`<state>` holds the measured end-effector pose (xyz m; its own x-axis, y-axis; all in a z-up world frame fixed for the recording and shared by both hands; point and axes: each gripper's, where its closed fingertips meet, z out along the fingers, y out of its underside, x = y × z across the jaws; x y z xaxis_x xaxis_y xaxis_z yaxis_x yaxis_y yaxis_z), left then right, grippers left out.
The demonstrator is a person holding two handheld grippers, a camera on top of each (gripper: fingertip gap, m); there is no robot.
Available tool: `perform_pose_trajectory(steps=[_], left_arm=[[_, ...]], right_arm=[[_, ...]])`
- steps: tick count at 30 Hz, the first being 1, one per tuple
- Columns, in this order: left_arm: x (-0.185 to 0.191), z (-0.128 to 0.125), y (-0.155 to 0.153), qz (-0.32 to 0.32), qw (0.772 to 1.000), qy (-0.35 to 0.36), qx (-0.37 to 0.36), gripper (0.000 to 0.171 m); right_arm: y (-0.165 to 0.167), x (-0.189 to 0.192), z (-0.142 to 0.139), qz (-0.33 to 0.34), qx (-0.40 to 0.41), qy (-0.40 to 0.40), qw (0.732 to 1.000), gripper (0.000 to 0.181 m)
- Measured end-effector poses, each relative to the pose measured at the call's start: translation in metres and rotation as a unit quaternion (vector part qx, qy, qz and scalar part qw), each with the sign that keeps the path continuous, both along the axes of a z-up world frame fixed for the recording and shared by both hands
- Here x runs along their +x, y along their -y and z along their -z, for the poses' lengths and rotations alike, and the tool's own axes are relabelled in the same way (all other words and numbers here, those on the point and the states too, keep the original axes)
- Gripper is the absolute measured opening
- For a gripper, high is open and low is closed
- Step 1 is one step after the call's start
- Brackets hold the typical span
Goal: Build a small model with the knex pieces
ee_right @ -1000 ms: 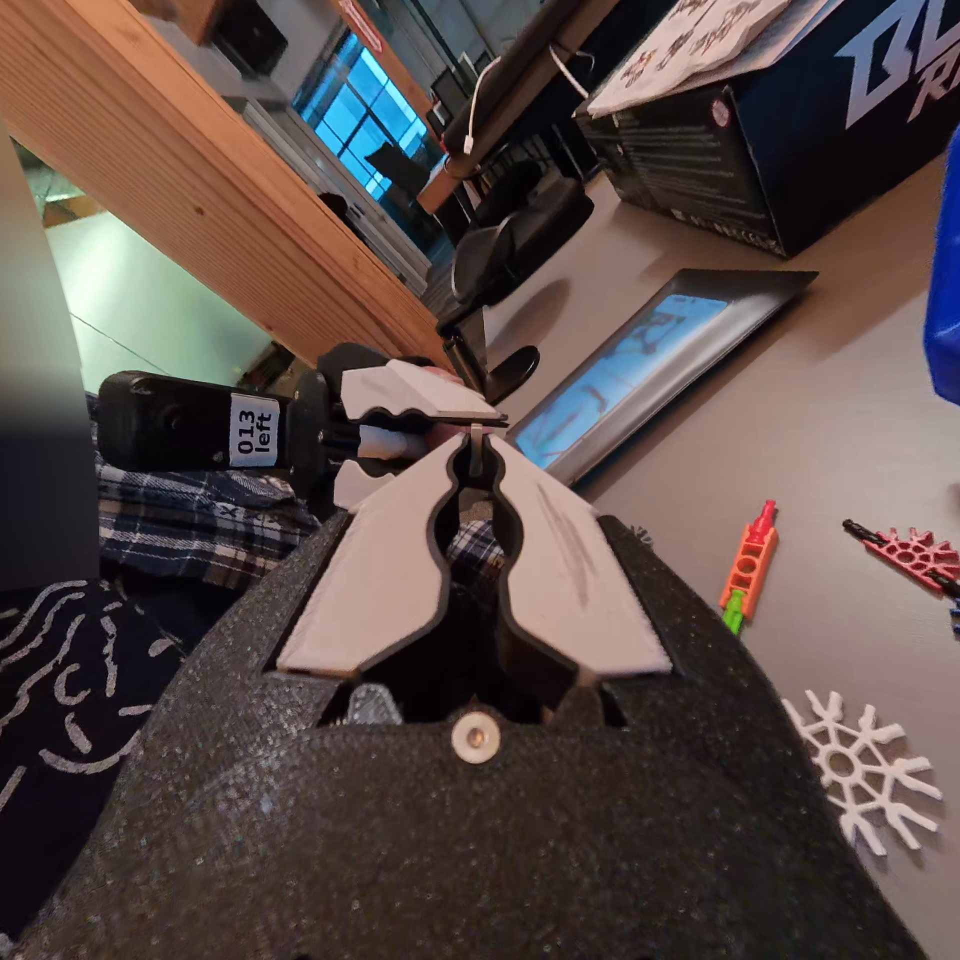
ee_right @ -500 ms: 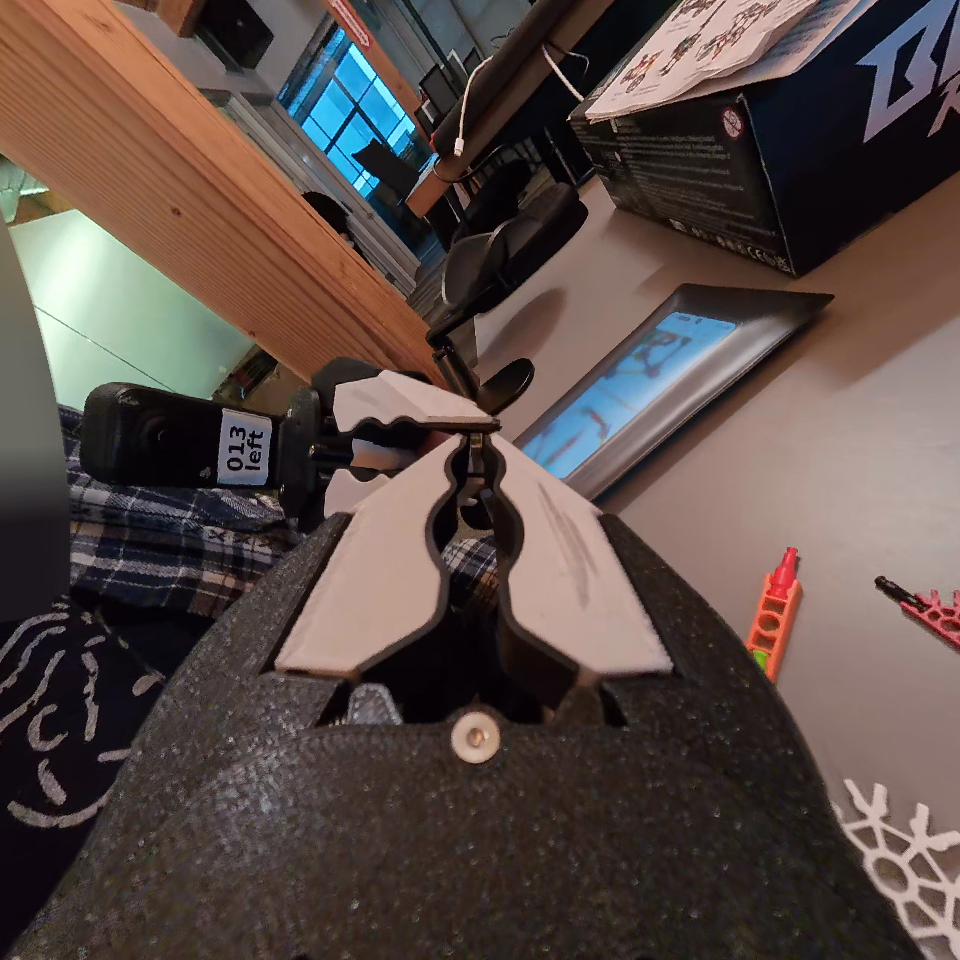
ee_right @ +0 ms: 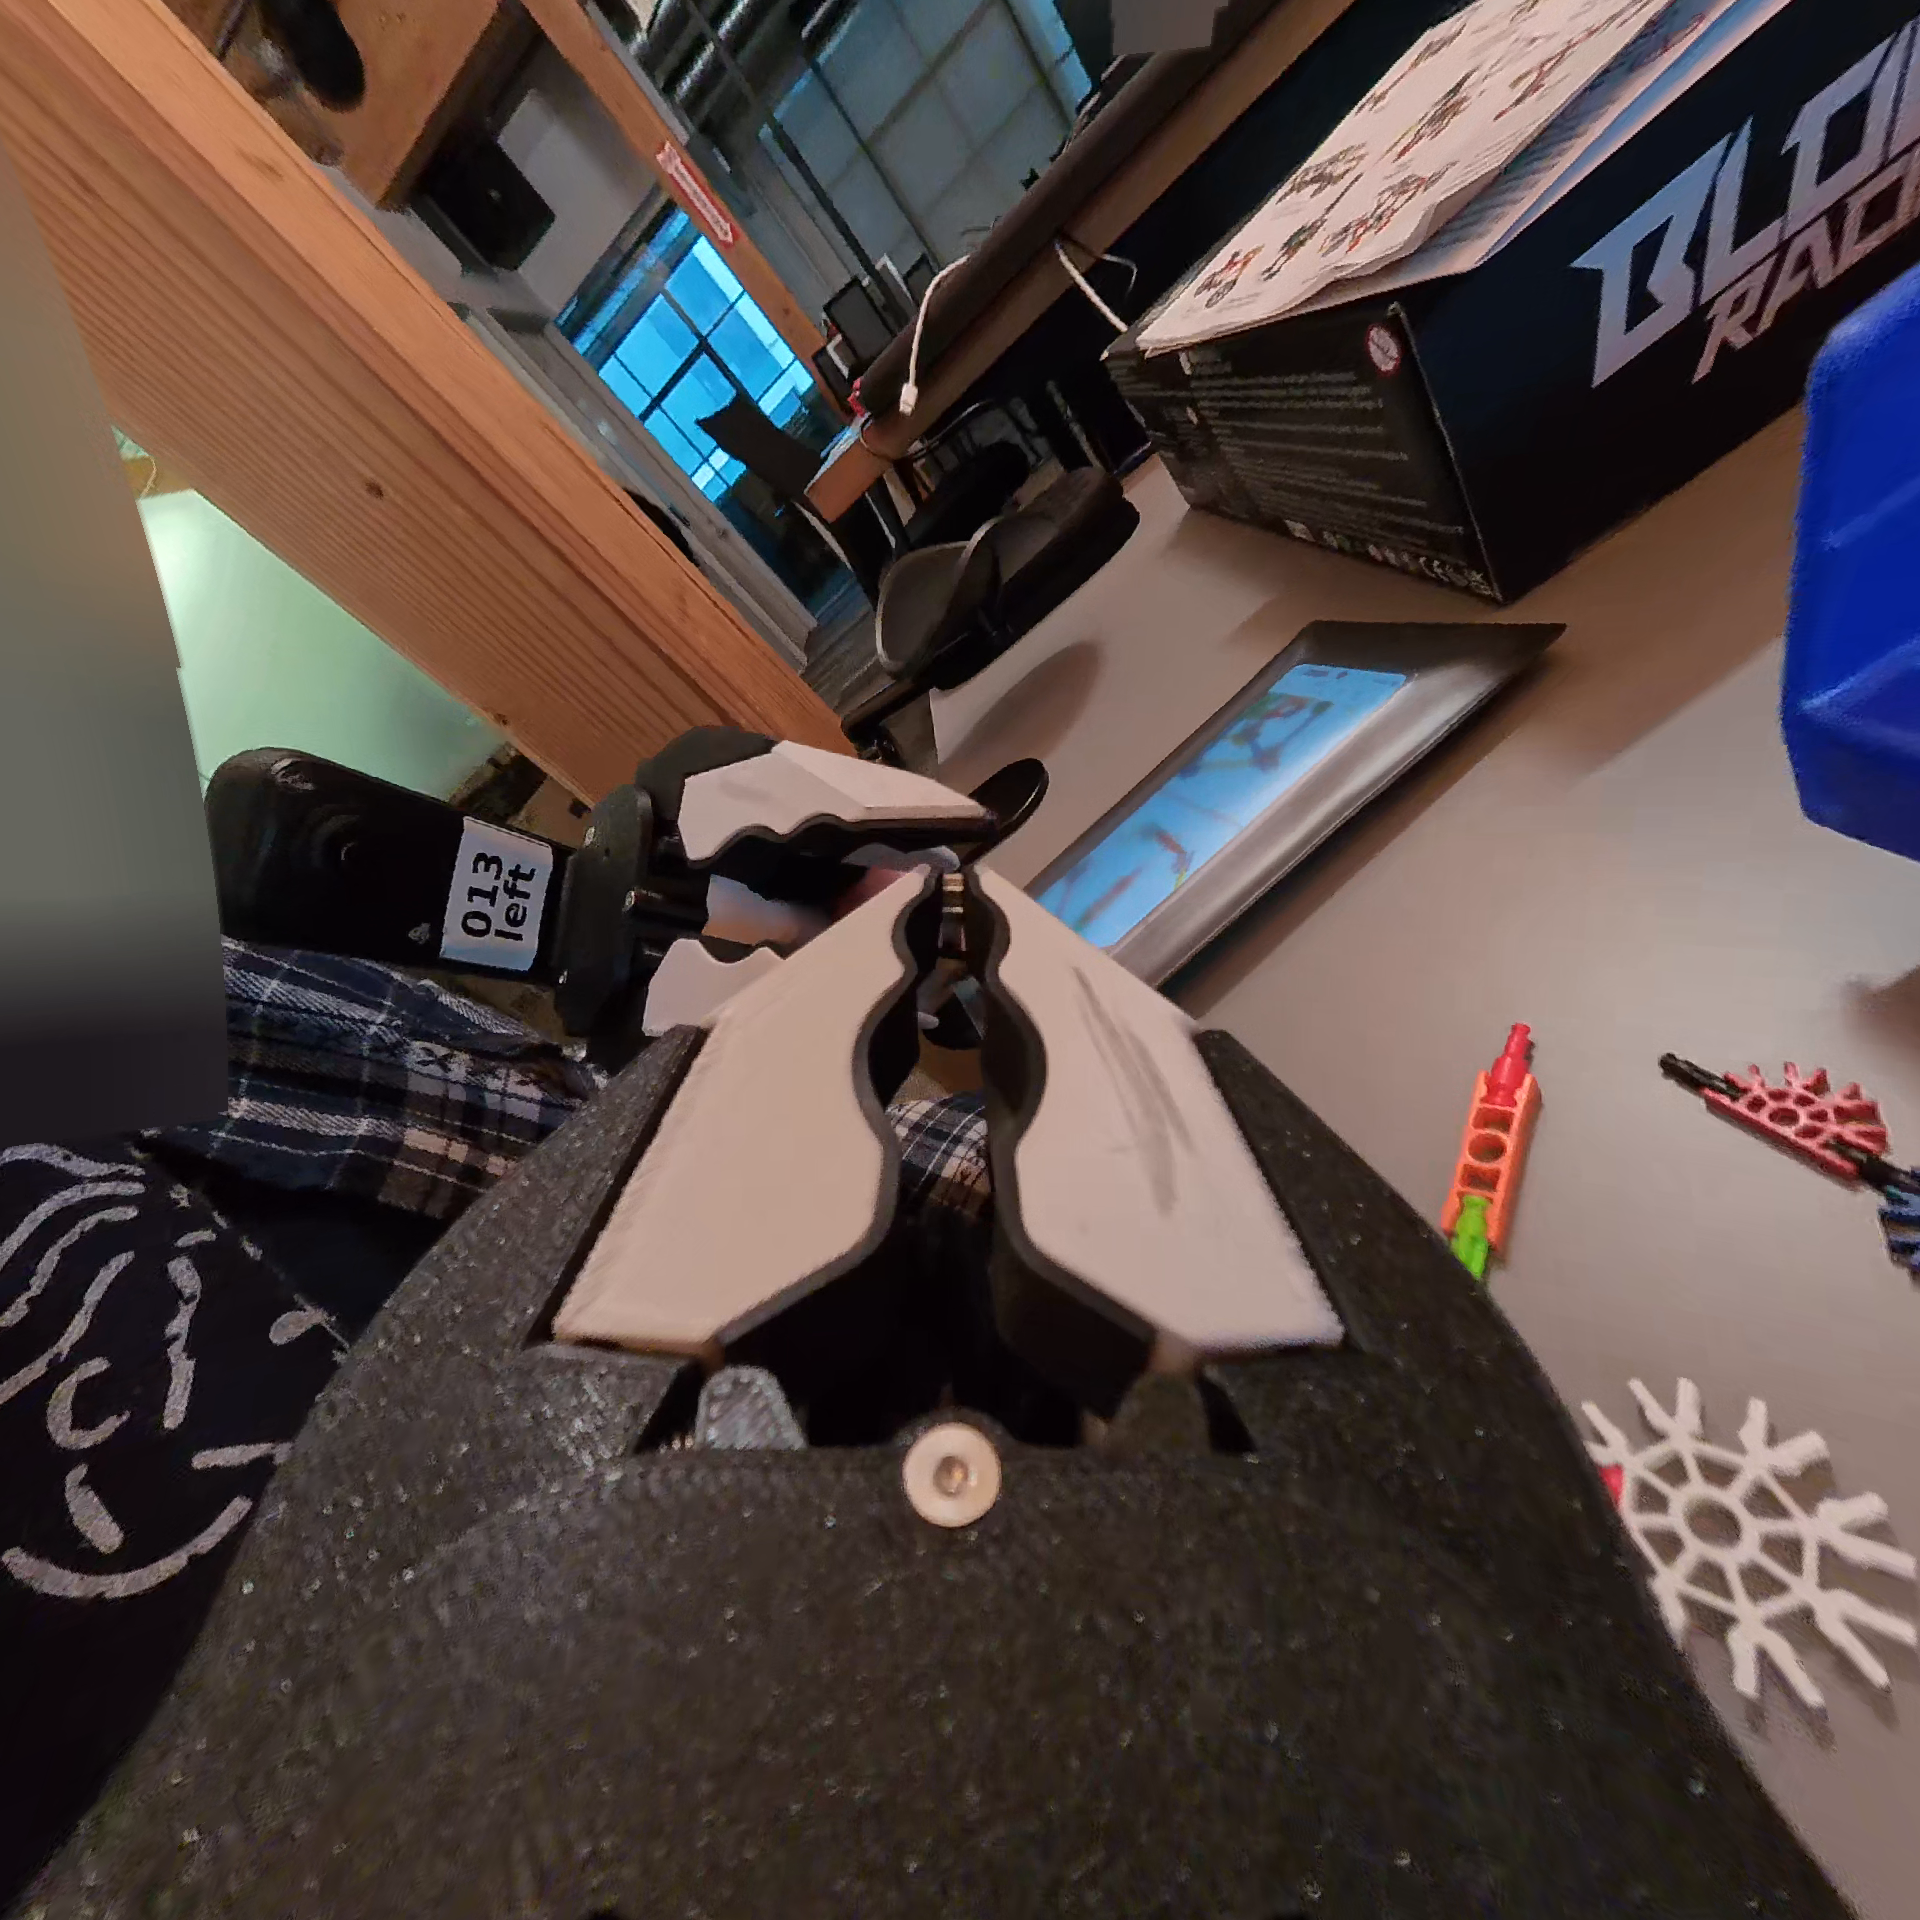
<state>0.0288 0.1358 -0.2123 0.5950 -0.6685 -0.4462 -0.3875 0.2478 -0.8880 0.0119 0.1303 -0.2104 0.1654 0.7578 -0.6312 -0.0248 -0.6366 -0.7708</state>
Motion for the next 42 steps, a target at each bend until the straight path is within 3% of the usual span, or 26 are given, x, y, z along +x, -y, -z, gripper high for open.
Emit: perform_pose_trajectory(steps=[8,12,16,20,24,27,31,42], left_arm=[[0.01,-0.006,0.005,0.039,0.994,0.057,-0.086,0.025],[0.026,-0.016,0.011,0.11,0.963,0.149,-0.194,0.024],[0.03,-0.026,0.009,0.137,0.942,0.191,-0.238,0.023],[0.03,-0.029,0.012,0.129,0.954,0.158,-0.222,0.023],[0.037,-0.039,0.017,0.153,0.936,0.192,-0.253,0.019],[0.042,-0.05,0.023,0.187,0.909,0.241,-0.284,0.018],[0.045,-0.062,0.034,0.229,0.881,0.288,-0.297,0.004],[0.053,-0.071,0.045,0.281,0.871,0.266,-0.302,0.0]], right_arm=[[-0.001,0.027,-0.028,0.057,0.042,-0.08,0.994,0.002],[0.0,0.034,-0.045,0.081,0.073,-0.123,0.986,0.002],[-0.002,0.04,-0.055,0.097,0.084,-0.143,0.981,0.002],[-0.001,0.044,-0.061,0.108,0.091,-0.151,0.978,0.002],[0.002,0.043,-0.069,0.1,0.09,-0.174,0.975,0.002],[0.009,0.043,-0.074,0.092,0.098,-0.183,0.974,0.002],[0.016,0.048,-0.075,0.091,0.106,-0.186,0.973,0.002],[0.031,0.066,-0.077,0.091,0.133,-0.184,0.97,0.002]])
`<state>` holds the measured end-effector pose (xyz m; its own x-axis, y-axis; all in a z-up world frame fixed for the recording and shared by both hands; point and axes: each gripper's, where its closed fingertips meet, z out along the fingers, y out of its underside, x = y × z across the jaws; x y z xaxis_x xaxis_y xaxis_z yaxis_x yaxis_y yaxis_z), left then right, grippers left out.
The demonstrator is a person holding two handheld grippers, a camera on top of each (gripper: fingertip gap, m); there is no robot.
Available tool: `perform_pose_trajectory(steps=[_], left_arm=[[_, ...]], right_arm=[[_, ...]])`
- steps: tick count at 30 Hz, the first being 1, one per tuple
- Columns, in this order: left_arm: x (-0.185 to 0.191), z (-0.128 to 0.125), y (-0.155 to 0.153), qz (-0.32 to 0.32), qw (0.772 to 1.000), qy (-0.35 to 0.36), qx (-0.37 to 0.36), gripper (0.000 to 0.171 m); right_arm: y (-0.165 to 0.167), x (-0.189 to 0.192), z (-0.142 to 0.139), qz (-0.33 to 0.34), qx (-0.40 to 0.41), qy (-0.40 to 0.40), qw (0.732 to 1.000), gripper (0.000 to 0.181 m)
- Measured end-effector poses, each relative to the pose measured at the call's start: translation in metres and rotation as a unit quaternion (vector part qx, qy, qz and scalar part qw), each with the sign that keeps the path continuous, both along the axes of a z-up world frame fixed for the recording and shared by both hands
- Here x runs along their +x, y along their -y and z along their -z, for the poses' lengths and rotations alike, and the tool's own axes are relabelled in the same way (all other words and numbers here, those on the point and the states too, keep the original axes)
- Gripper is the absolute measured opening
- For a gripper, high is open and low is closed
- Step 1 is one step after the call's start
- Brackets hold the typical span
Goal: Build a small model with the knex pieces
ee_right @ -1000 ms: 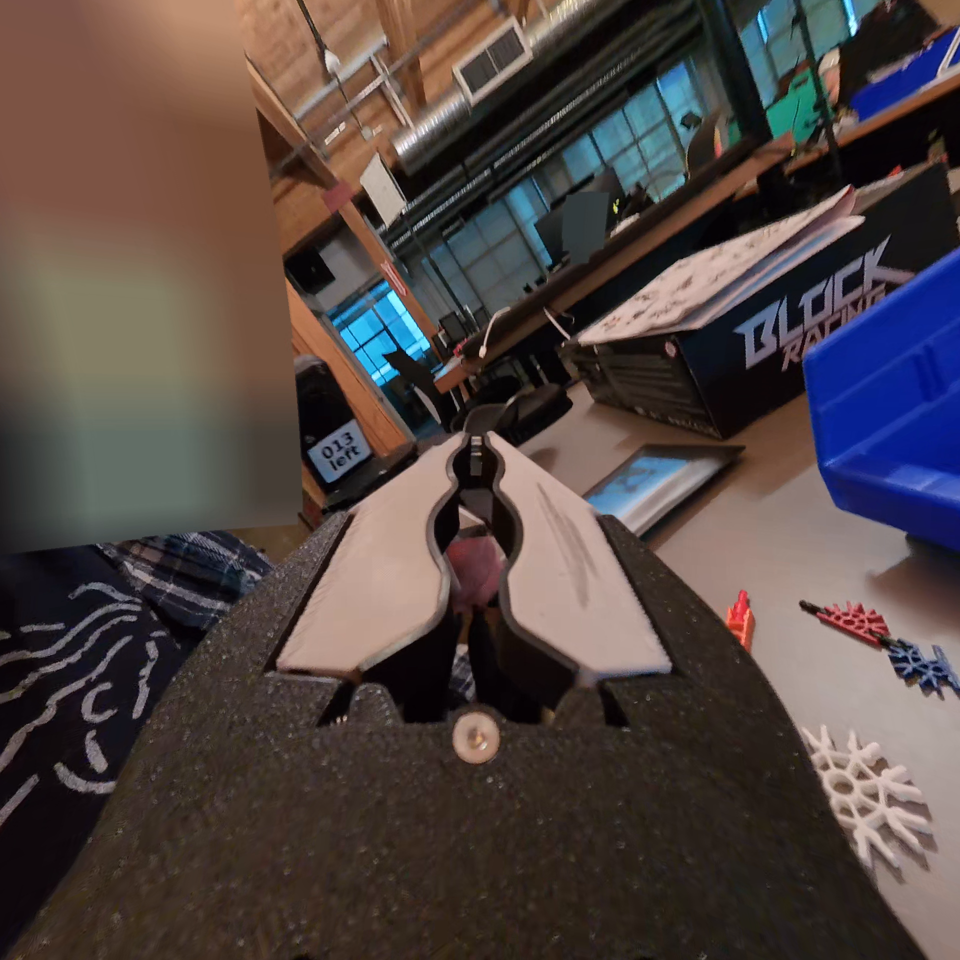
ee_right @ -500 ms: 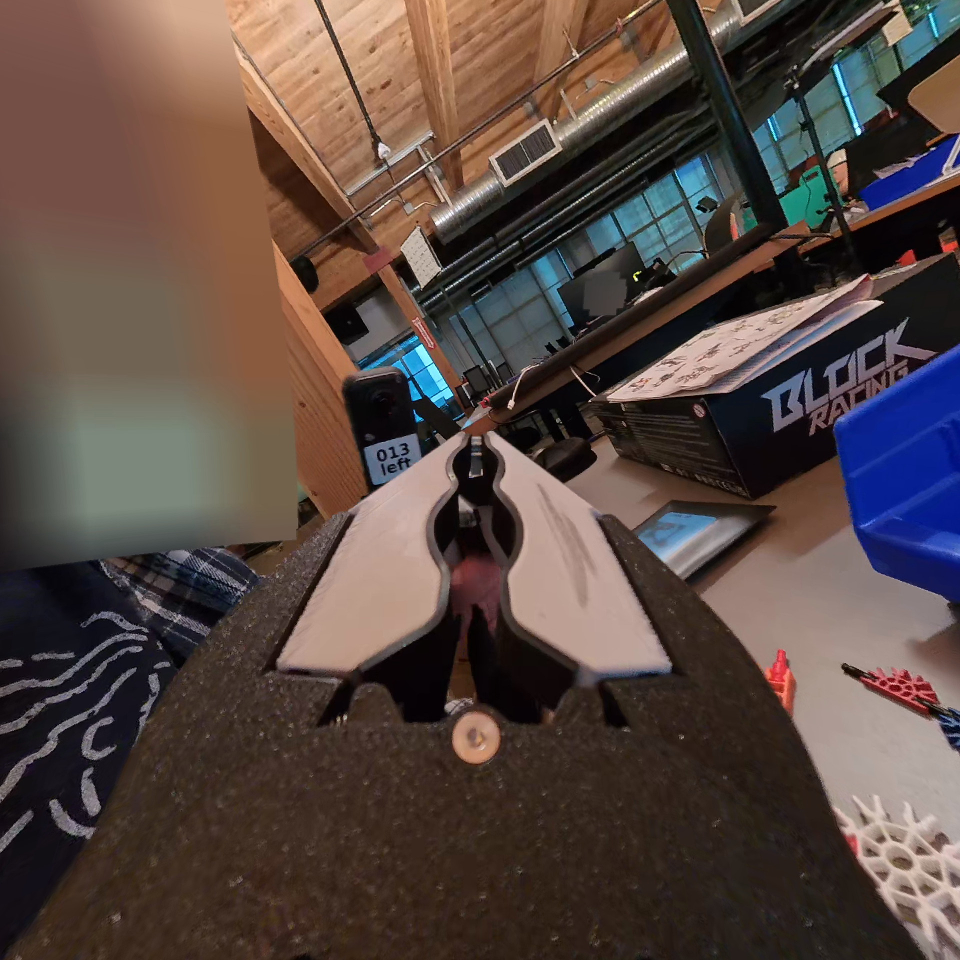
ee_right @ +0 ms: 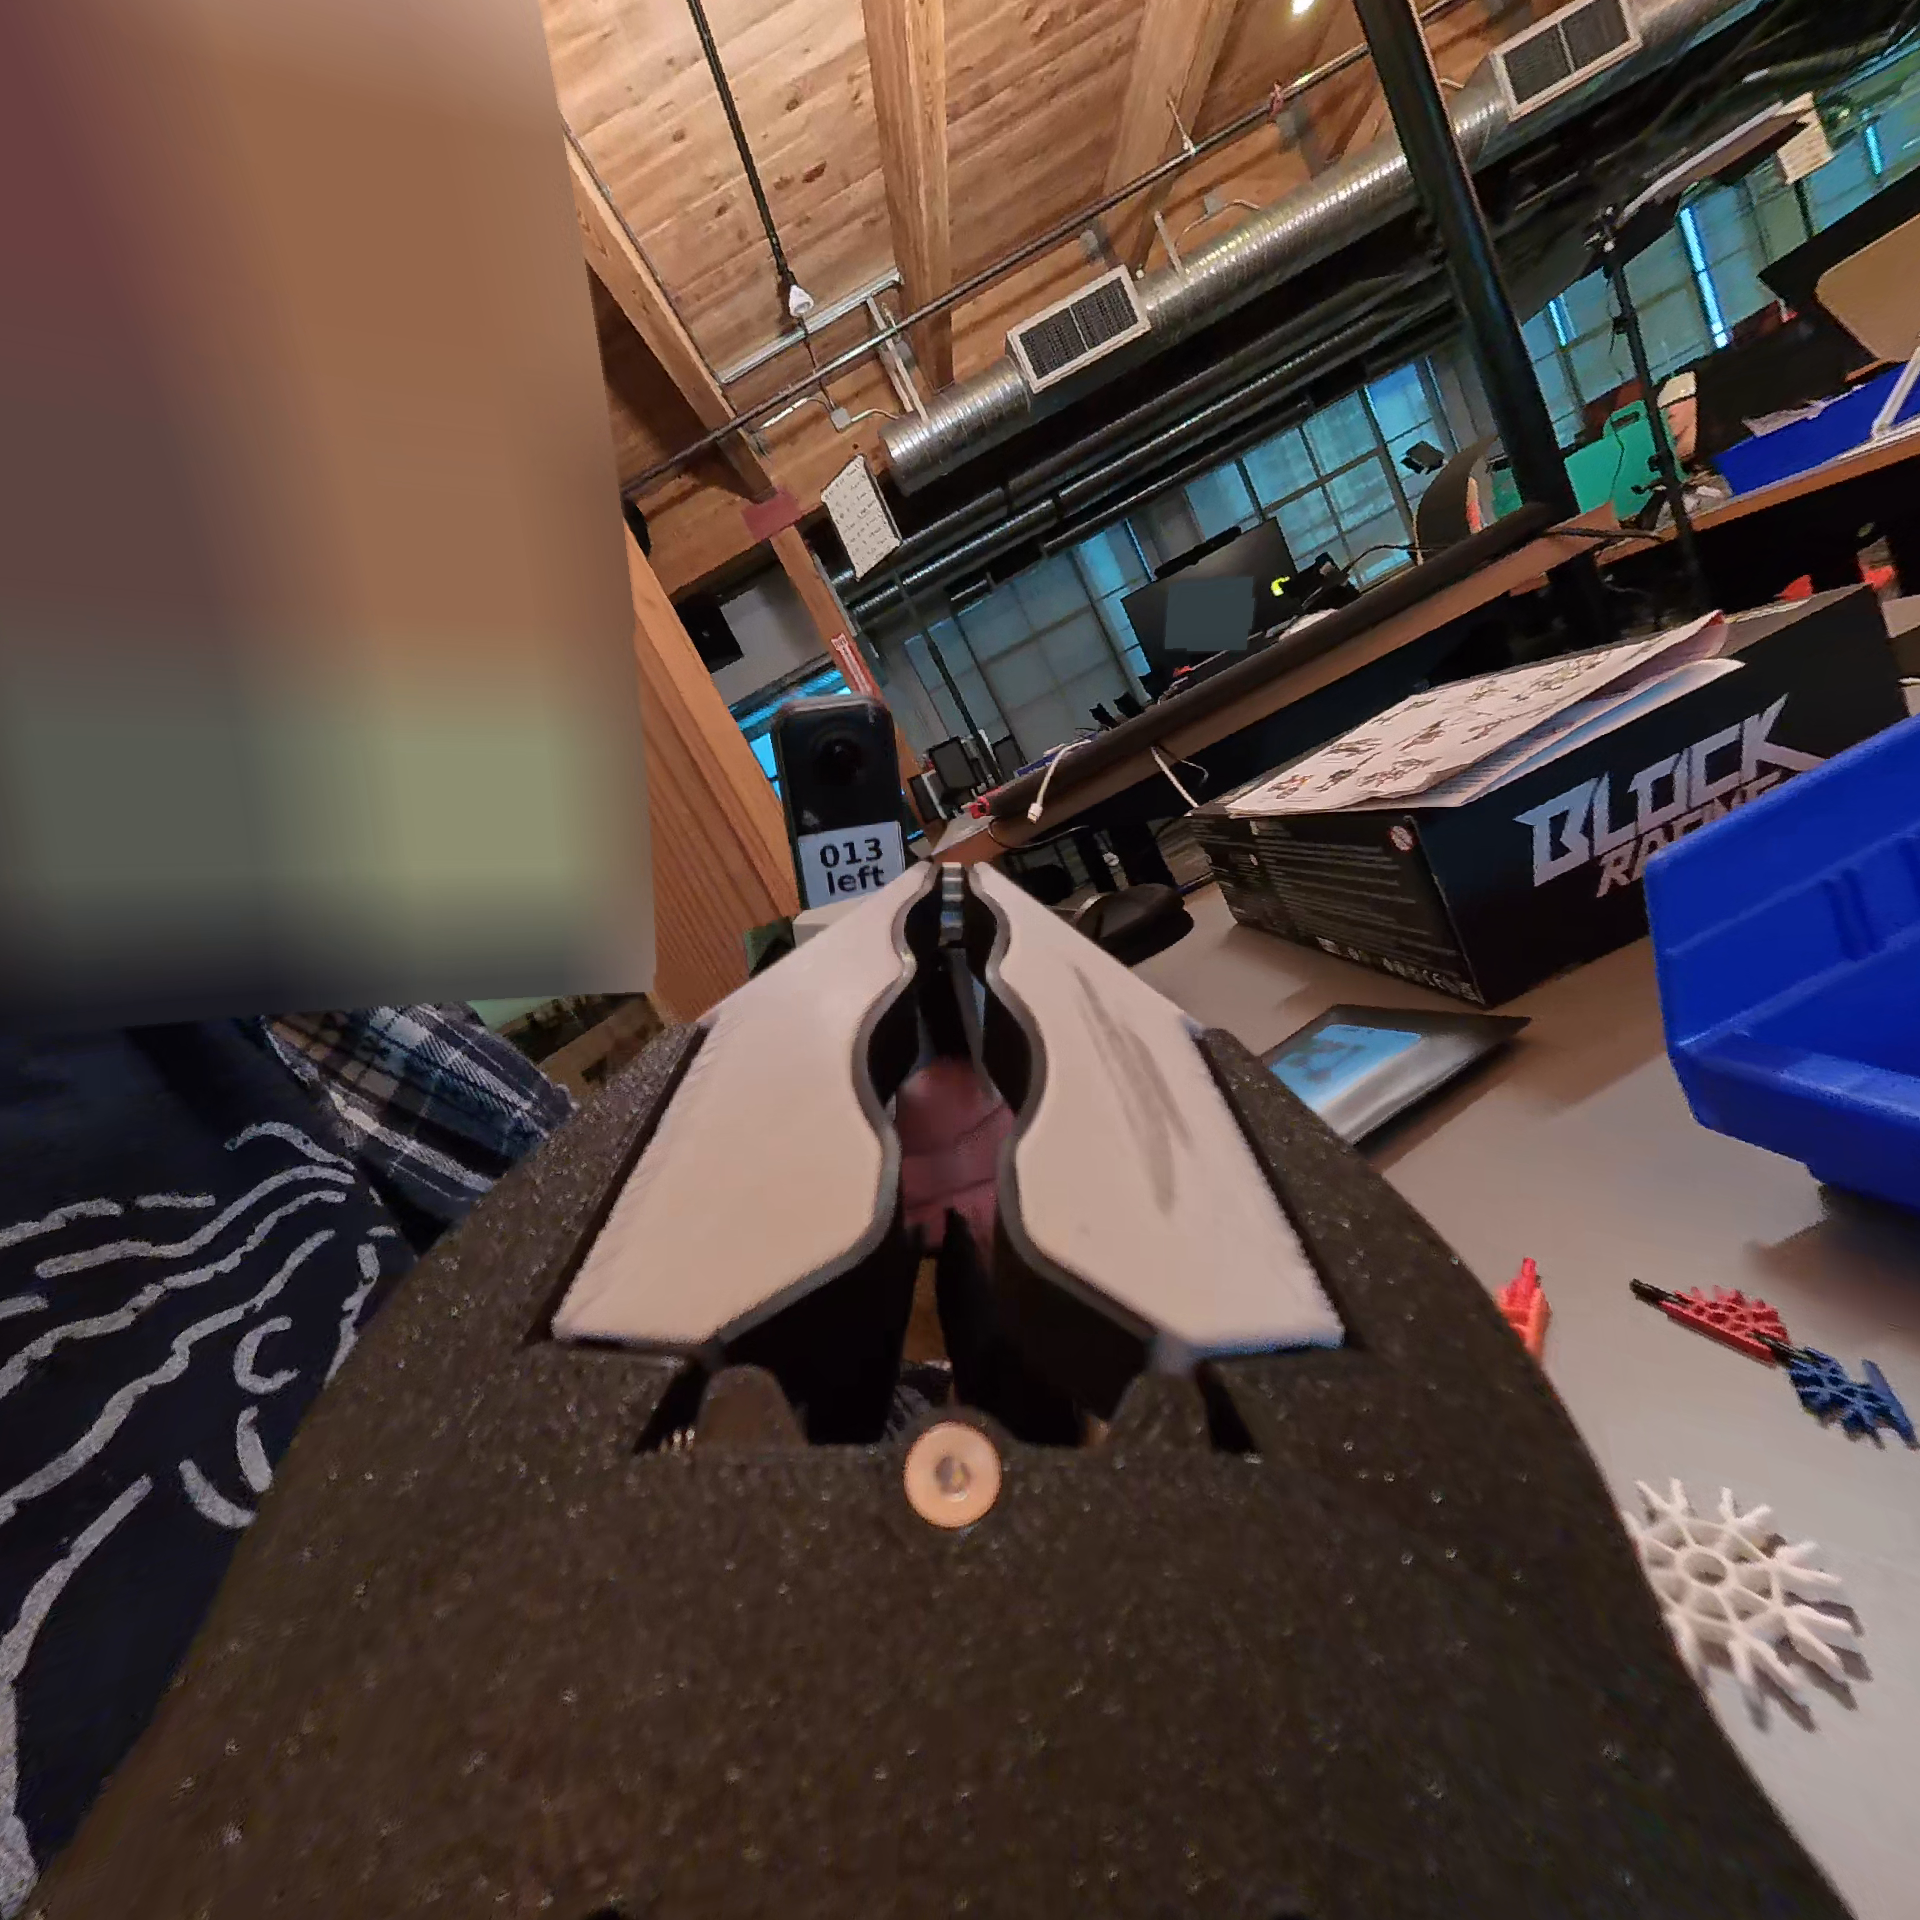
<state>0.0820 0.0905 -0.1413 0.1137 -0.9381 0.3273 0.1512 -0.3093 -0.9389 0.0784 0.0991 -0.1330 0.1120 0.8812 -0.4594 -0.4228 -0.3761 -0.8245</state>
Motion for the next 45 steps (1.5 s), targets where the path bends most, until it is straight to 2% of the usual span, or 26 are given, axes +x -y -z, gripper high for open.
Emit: perform_pose_trajectory(steps=[6,11,14,16,19,22,26,32,36,39,41,45], left_arm=[[0.012,-0.007,-0.002,0.038,0.999,-0.011,0.009,0.0],[0.027,-0.011,-0.014,0.018,0.999,-0.016,0.026,0.0],[0.04,-0.011,-0.012,0.049,0.999,-0.003,0.002,0.018],[0.051,-0.01,-0.008,0.067,0.998,0.005,-0.001,0.021],[0.066,-0.014,0.005,0.116,0.992,0.029,-0.027,0.017],[0.075,-0.012,0.011,0.13,0.991,0.031,-0.026,0.0],[0.076,-0.018,0.011,0.129,0.99,0.047,-0.019,0.0],[0.087,-0.019,0.009,0.128,0.991,0.043,-0.012,0.0],[0.096,-0.019,0.013,0.144,0.987,0.058,-0.038,0.018],[0.096,-0.021,0.017,0.144,0.987,0.063,-0.036,0.014],[0.092,-0.023,0.017,0.137,0.988,0.065,-0.025,0.0],[0.083,-0.025,0.018,0.129,0.989,0.068,-0.019,0.0]], right_arm=[[-0.001,0.012,0.008,0.032,0.007,0.028,0.999,0.002],[-0.007,0.036,-0.002,0.077,0.016,0.022,0.997,0.002],[-0.005,0.047,-0.013,0.095,0.033,0.015,0.995,0.002],[-0.003,0.052,-0.02,0.109,0.042,0.008,0.993,0.003],[-0.001,0.059,-0.024,0.117,0.046,0.001,0.992,0.002],[0.0,0.062,-0.022,0.123,0.046,0.005,0.991,0.002],[-0.001,0.067,-0.015,0.13,0.037,0.02,0.991,0.002],[0.002,0.085,-0.022,0.159,0.048,0.02,0.986,0.002],[0.005,0.087,-0.029,0.168,0.059,0.015,0.984,0.003],[0.005,0.081,-0.027,0.156,0.057,0.014,0.986,0.003],[0.005,0.076,-0.027,0.144,0.055,0.006,0.988,0.002],[0.004,0.067,-0.025,0.134,0.055,0.01,0.989,0.002]])
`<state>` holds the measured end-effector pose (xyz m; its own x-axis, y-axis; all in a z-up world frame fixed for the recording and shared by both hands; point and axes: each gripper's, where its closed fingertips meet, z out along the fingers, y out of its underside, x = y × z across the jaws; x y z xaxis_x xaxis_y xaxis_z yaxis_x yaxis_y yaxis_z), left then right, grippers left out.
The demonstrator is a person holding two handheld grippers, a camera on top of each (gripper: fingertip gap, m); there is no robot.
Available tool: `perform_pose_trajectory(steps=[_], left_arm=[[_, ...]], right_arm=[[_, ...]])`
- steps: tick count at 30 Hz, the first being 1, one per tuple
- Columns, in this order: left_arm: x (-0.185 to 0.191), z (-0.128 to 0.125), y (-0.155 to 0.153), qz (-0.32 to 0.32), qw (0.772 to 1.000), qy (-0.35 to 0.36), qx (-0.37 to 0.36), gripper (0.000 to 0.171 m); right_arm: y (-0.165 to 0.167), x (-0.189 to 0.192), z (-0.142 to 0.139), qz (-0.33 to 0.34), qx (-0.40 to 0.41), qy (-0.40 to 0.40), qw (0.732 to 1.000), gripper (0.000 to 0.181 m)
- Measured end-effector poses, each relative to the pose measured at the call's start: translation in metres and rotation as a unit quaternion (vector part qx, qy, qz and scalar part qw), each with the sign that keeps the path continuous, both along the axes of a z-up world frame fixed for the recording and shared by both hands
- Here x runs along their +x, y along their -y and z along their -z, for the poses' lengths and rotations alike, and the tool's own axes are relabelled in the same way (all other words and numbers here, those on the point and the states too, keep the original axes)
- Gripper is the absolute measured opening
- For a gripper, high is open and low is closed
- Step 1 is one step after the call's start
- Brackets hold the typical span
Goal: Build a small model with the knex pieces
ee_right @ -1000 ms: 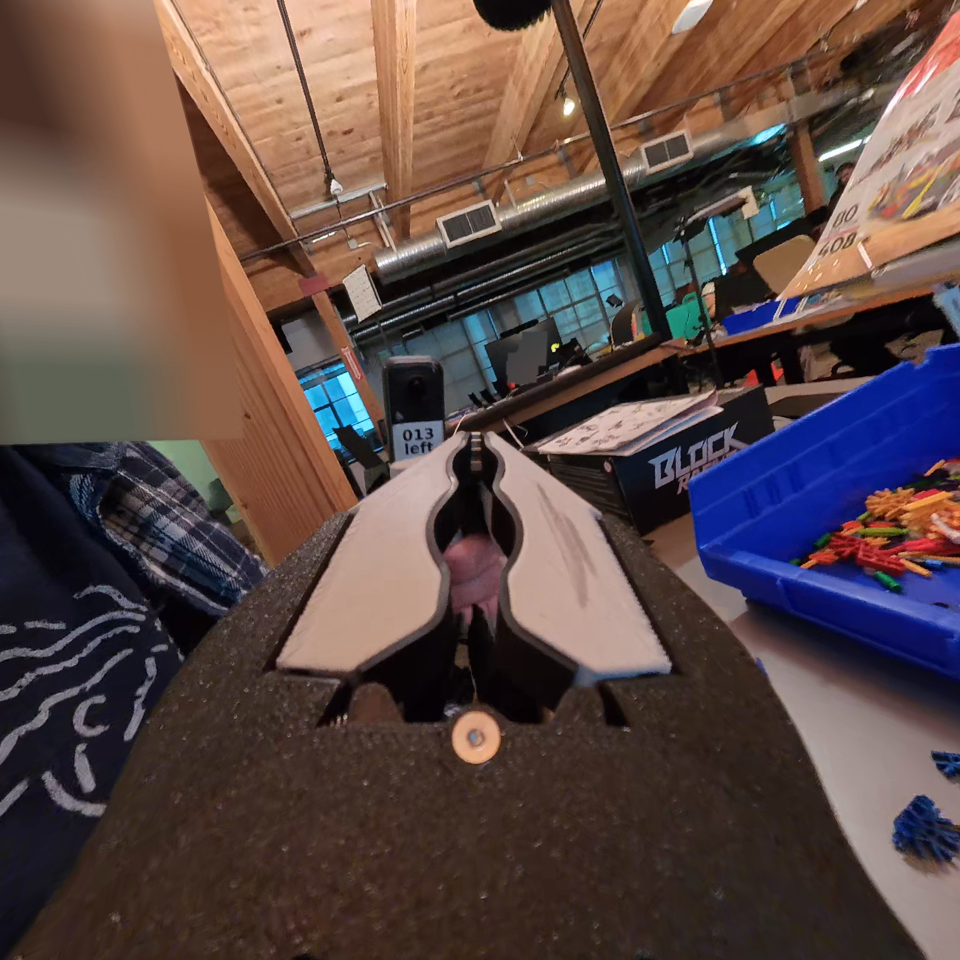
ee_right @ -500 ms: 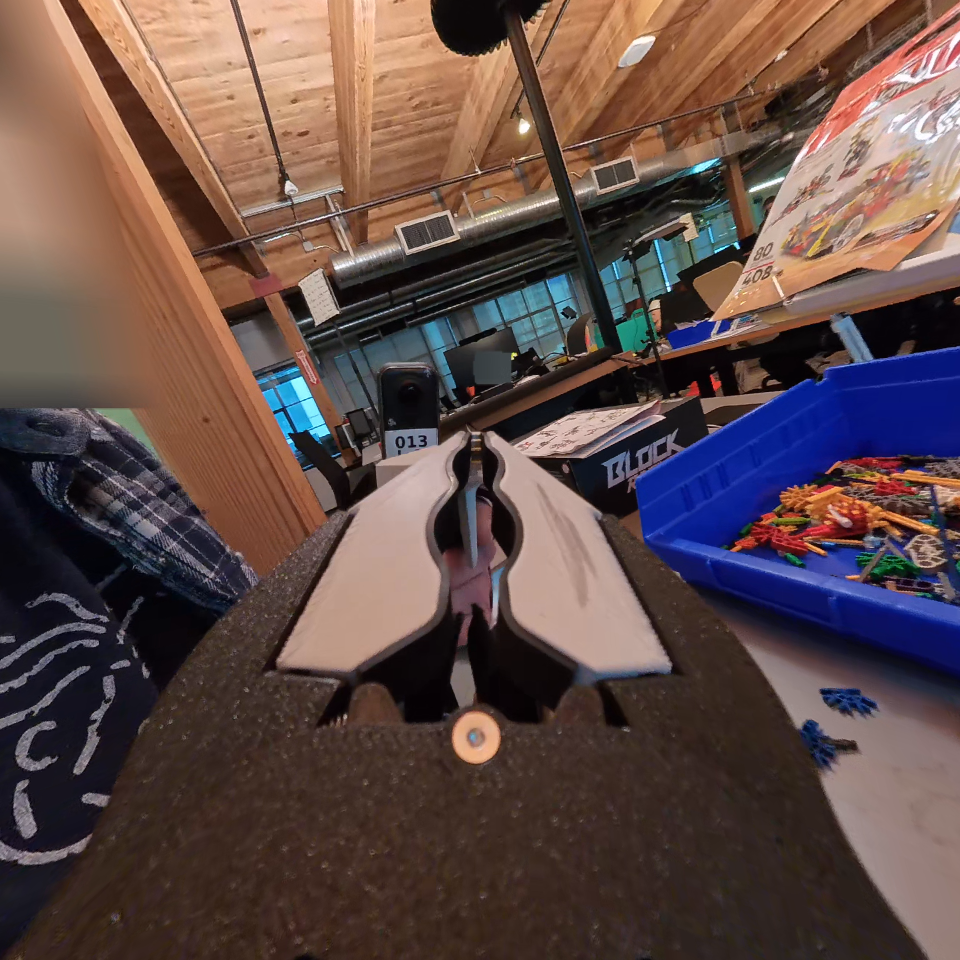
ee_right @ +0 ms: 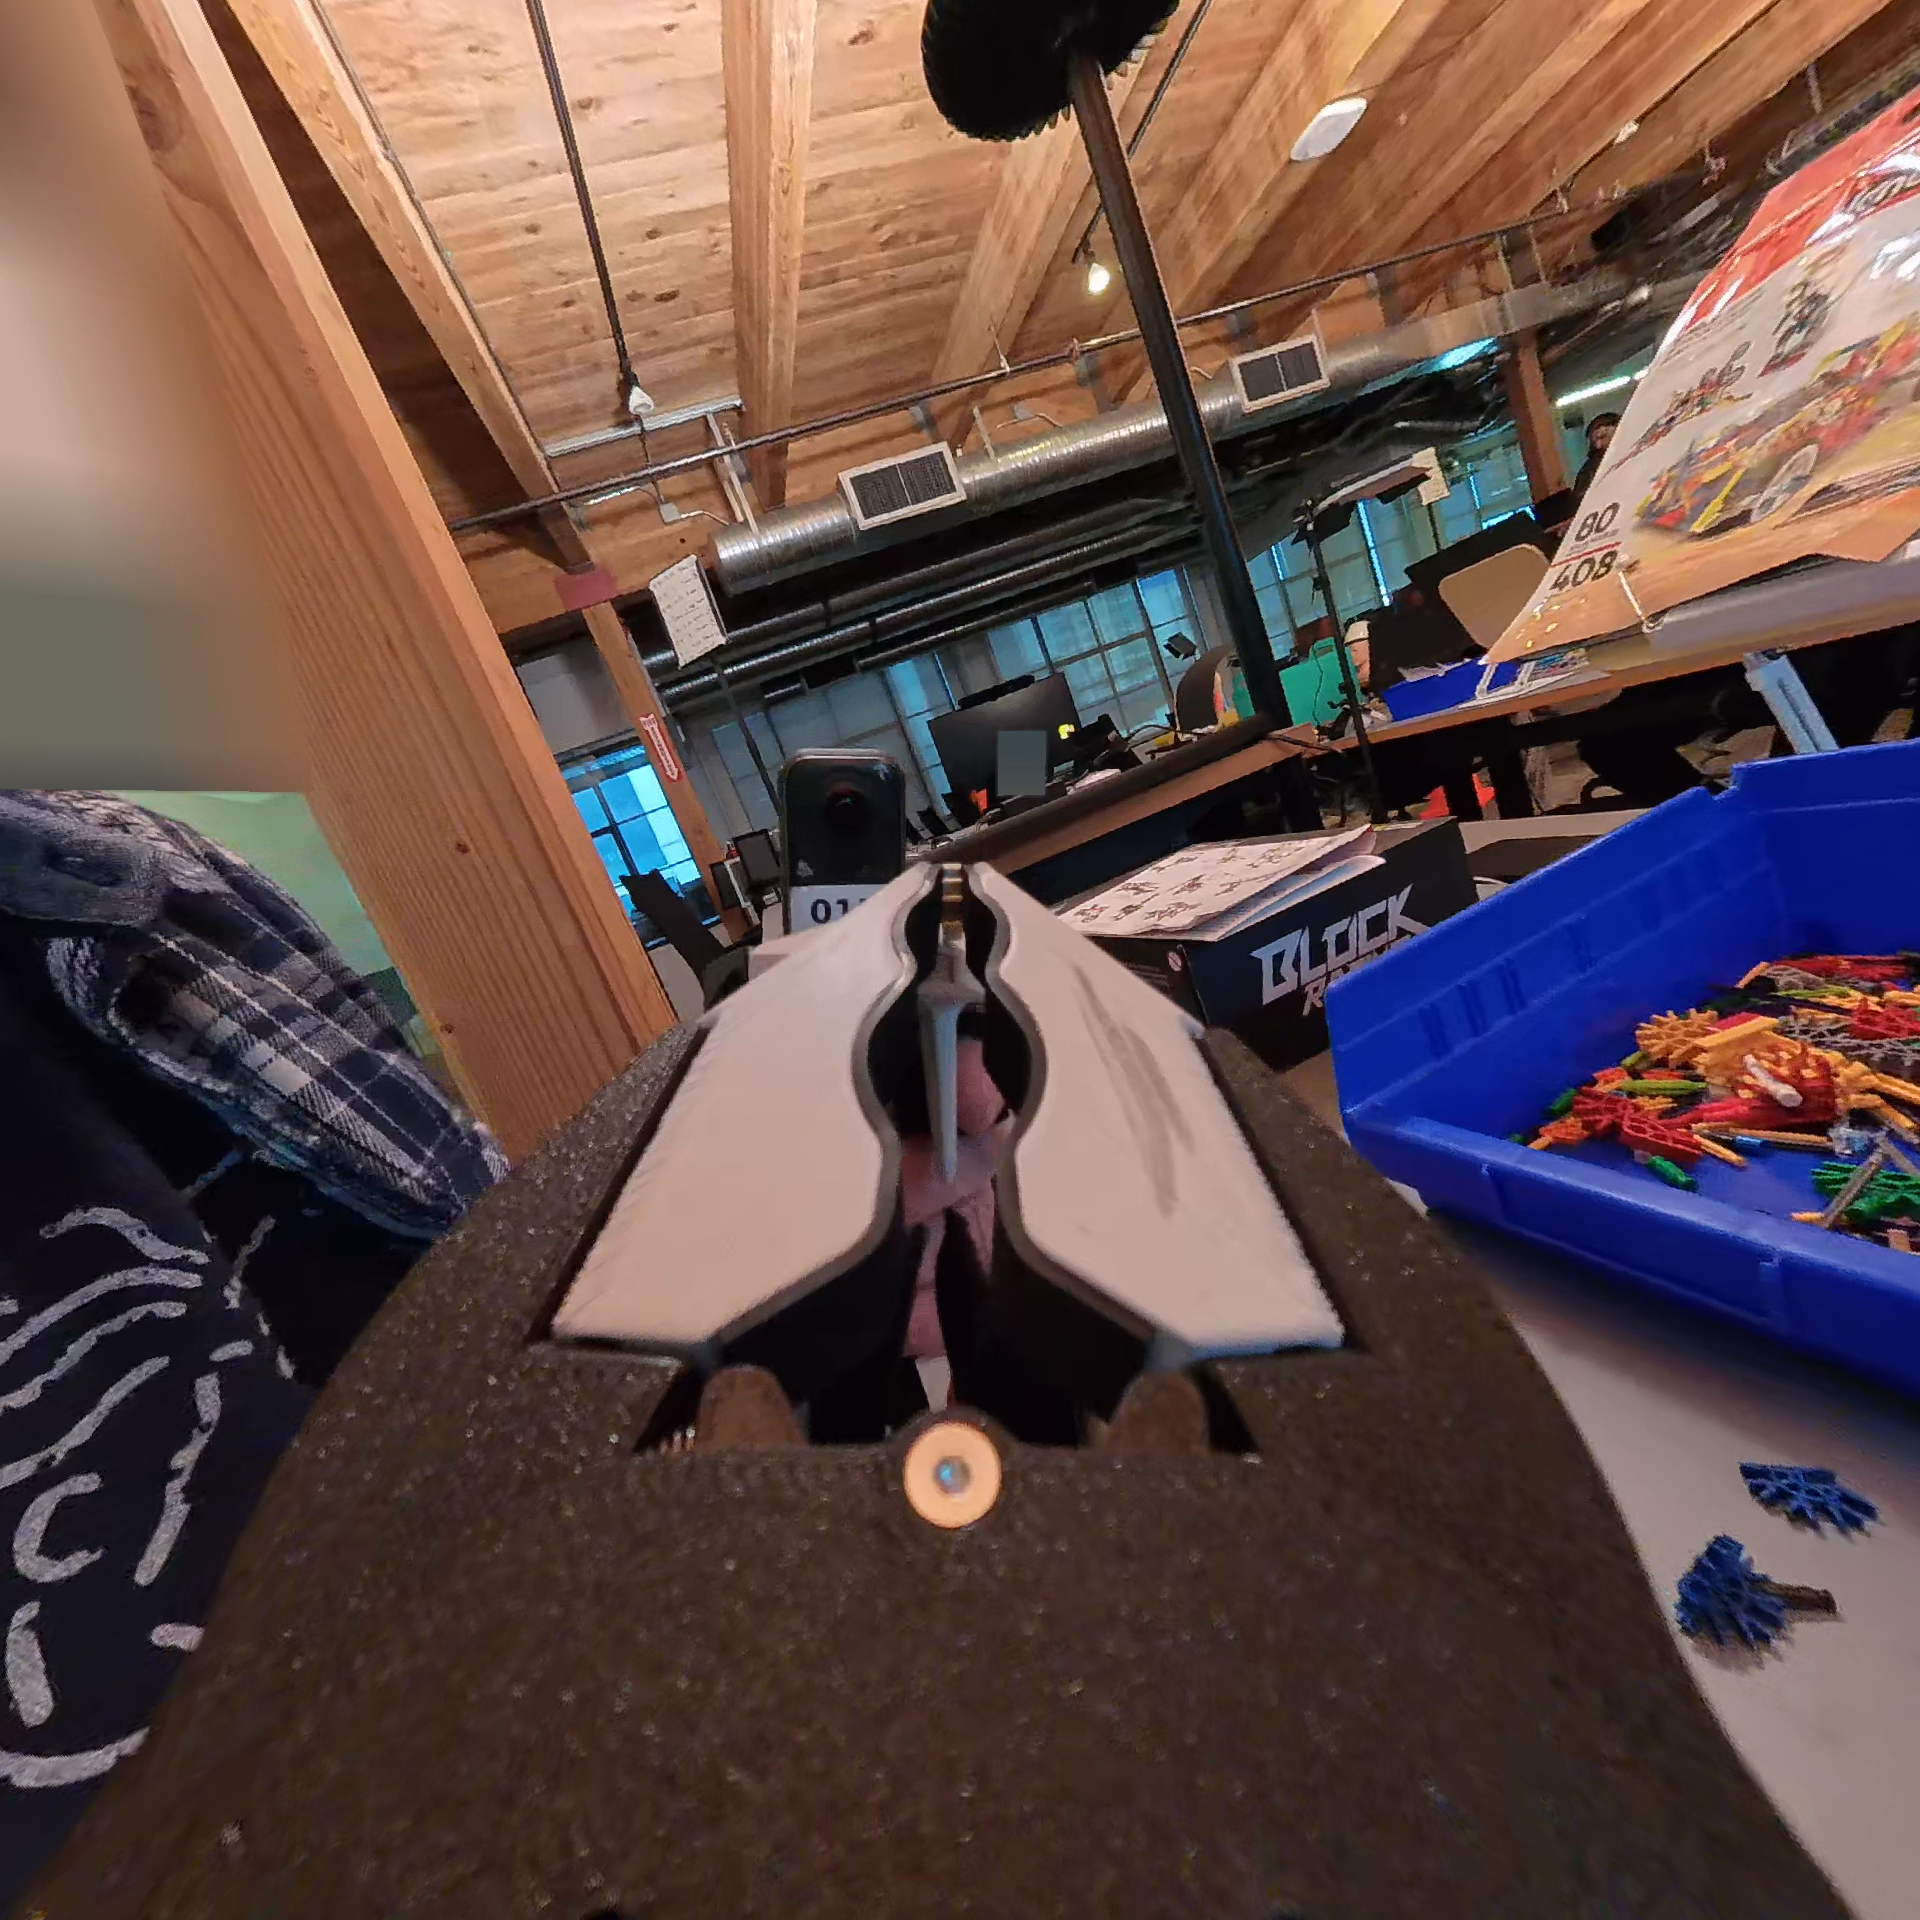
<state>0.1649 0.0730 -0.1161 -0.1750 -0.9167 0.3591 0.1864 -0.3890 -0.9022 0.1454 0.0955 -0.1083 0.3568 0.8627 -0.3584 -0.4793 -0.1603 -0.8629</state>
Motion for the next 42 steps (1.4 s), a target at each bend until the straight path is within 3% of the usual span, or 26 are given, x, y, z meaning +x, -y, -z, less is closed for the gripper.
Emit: perform_pose_trajectory(steps=[8,22,29,35,42], left_arm=[[-0.019,-0.001,-0.013,-0.051,0.999,-0.012,0.014,0.0],[-0.025,0.009,-0.043,-0.126,0.991,-0.037,-0.021,0.016],[-0.024,0.016,-0.053,-0.152,0.986,-0.039,-0.047,0.016],[-0.025,0.009,-0.041,-0.139,0.989,-0.01,-0.042,0.001],[-0.037,0.005,-0.038,-0.141,0.99,-0.003,-0.024,0.0]], right_arm=[[-0.006,-0.007,0.004,-0.011,-0.01,0.001,1.0,0.002],[-0.042,-0.002,0.0,-0.036,-0.081,-0.124,0.988,0.002],[-0.038,-0.011,0.002,-0.062,-0.084,-0.125,0.987,0.002],[-0.03,-0.024,0.006,-0.08,-0.081,-0.106,0.988,0.002],[-0.026,-0.035,0.002,-0.093,-0.064,-0.08,0.99,0.003]])
